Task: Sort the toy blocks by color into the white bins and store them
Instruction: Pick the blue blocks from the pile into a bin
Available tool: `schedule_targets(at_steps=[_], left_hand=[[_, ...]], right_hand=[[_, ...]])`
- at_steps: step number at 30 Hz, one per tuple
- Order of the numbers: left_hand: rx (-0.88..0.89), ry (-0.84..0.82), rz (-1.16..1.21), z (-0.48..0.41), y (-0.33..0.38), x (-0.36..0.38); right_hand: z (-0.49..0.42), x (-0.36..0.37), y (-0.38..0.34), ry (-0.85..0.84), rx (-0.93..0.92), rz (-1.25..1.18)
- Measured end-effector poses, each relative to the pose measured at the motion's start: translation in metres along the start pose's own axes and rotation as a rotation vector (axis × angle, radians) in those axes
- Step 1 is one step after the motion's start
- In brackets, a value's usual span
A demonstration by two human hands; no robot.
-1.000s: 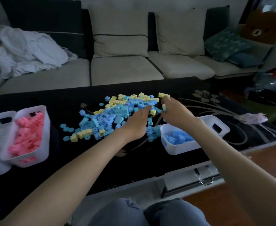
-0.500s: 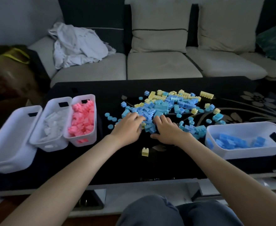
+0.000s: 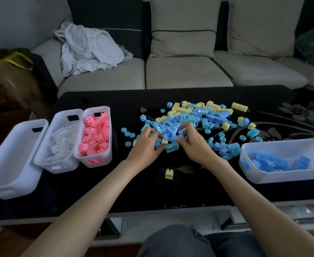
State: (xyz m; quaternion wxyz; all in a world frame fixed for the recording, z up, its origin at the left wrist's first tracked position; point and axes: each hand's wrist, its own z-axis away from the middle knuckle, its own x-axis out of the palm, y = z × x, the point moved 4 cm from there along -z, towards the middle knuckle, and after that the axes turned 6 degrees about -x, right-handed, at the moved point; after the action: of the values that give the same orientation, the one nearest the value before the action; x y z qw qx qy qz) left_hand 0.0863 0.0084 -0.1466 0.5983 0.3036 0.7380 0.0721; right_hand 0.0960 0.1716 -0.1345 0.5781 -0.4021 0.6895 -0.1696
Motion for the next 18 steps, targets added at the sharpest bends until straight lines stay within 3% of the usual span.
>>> schedule_targets(at_steps=[4, 10, 18], left_hand=[[-0.003, -0.004, -0.123, 0.001, -0.004, 0.005], [-0.033, -0.040, -0.061, -0.003, -0.004, 0.012], [-0.166, -0.132, -0.033, -0.006, -0.003, 0.013]], right_hand=[[-0.005, -0.015, 0.013, 0.107, 0.157, -0.066], [-0.002, -0.031, 0.035, 0.240, 0.389, -0.053], [-0.010, -0.013, 0.036, -0.042, 0.291, 0.364]])
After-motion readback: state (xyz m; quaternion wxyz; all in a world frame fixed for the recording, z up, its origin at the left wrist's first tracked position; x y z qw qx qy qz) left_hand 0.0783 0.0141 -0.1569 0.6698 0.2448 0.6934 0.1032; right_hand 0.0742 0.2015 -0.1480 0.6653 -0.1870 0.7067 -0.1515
